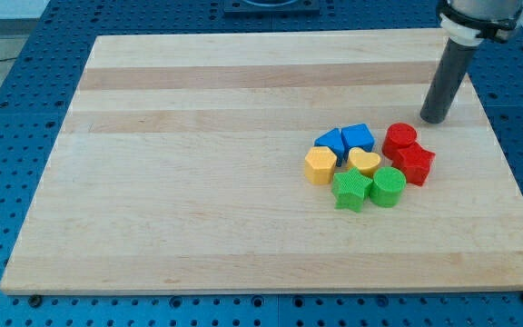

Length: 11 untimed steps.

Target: Separate red circle from the red star

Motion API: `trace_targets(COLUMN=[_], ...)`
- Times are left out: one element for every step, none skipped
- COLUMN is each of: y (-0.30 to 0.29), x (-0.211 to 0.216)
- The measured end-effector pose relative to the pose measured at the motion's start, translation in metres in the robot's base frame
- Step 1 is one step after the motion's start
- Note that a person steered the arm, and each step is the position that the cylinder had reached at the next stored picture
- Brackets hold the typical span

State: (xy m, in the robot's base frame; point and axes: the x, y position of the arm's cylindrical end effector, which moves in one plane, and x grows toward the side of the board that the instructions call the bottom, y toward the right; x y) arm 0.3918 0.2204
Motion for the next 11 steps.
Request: trace_targets(y=[0.0, -0.002, -0.009, -0.013, -0.017, -0.023, -0.029, -0.038, -0.044, -0.051, -0.051], x=[0.011, 0.02, 0.021, 0.024, 0.028, 0.036, 0.042, 0.042, 0.042, 0.042, 0.042])
